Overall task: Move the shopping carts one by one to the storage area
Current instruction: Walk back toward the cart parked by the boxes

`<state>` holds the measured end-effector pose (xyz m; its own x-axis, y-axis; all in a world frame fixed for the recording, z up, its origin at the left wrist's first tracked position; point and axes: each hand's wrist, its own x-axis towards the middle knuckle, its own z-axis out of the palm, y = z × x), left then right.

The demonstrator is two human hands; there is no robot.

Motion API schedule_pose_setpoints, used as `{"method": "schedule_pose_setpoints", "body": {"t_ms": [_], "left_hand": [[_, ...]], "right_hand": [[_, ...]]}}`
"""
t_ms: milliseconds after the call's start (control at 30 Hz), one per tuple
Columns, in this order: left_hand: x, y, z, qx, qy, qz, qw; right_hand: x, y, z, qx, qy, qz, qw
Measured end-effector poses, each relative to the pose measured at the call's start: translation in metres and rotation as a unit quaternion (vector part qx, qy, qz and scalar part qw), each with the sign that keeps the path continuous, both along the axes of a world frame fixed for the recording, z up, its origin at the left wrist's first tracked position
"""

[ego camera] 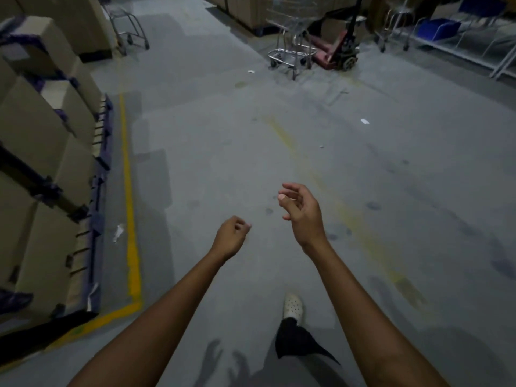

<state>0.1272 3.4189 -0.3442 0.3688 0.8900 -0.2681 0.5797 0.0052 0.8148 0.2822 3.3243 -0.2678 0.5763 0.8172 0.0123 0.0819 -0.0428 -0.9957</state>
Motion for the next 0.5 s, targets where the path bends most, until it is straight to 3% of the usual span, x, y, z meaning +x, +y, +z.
{"method": "schedule_pose_setpoints", "body": {"t_ms": [333,500], "left_hand": [[0.181,0.198,0.166,0.197,-0.190,0.002,0.962],[0.230,0.315,0.159,0.221,-0.208,0.026,0.953]], "right_hand": [[0.187,0.217,-0.063,-0.159,0.015,0.057,0.986],[0.238,0.335,-0.076,-0.162,0.011,0.078,0.984]]}}
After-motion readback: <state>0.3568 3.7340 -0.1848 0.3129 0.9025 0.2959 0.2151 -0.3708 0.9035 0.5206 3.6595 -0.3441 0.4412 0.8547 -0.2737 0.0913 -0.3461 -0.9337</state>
